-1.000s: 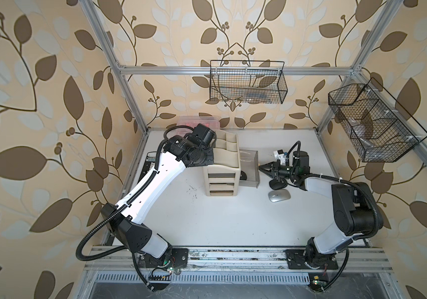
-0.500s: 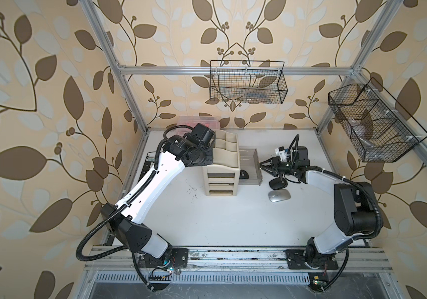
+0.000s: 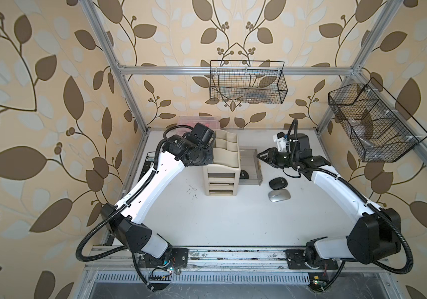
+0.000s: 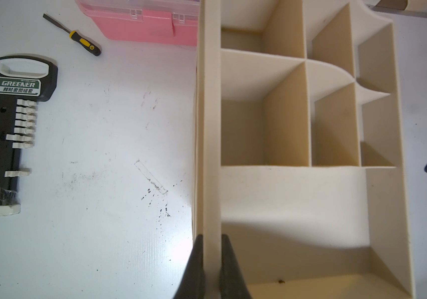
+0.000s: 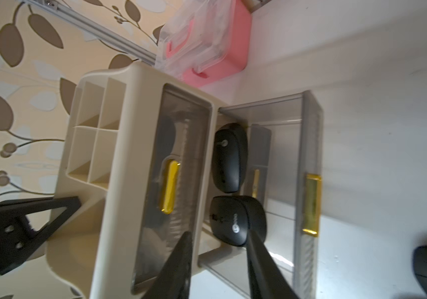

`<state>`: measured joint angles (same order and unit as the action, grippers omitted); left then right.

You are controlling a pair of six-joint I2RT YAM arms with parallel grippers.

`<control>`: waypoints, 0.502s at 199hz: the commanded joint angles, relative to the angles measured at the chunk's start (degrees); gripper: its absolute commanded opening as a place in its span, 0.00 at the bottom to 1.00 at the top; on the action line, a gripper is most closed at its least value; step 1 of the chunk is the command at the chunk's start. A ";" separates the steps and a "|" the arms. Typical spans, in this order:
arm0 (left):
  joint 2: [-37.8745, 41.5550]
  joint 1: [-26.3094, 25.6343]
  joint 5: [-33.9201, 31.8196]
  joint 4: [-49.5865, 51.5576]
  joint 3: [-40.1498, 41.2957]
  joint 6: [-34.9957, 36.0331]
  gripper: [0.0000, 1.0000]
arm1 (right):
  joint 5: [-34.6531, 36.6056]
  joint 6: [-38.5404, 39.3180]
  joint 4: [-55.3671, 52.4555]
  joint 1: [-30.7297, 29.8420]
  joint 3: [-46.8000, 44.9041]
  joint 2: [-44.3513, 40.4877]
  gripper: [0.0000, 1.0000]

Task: Take the mice out of the drawer
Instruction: Open the drawer in the storage box, then pick up the mouse from the drawer.

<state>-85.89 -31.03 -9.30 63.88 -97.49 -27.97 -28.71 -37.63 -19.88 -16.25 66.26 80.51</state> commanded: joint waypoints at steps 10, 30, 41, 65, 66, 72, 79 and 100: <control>2.28 0.70 1.04 -0.39 0.52 0.40 0.00 | 0.34 0.24 -4.76 -5.24 3.41 5.87 0.27; 2.55 0.66 1.35 -0.51 0.86 0.23 0.00 | 1.29 0.89 -7.36 -6.48 4.62 9.43 0.20; 2.48 0.62 1.56 -0.59 0.98 0.13 0.00 | 1.18 0.80 -7.03 -7.05 4.65 10.48 0.19; 2.65 0.68 1.61 -0.90 1.12 0.02 0.00 | 1.81 2.39 -9.32 -9.06 8.17 13.60 0.16; 2.70 0.69 1.59 -0.92 1.14 0.02 0.00 | 1.77 2.43 -9.40 -9.06 8.22 13.61 0.16; 2.71 0.65 1.69 -1.10 1.16 0.08 0.00 | 1.42 2.27 -9.26 -9.28 8.29 13.97 0.15; 2.66 0.62 1.84 -1.21 1.00 0.07 0.00 | 0.55 1.83 -8.25 -9.37 7.97 14.29 0.15; 2.31 0.67 1.83 -1.06 0.93 0.07 0.00 | -0.22 2.30 -8.27 -9.91 8.67 15.54 0.14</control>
<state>-85.23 -31.00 -8.86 62.98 -96.60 -28.01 -28.14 -36.97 -26.74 -25.43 72.36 94.59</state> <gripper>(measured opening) 0.093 0.143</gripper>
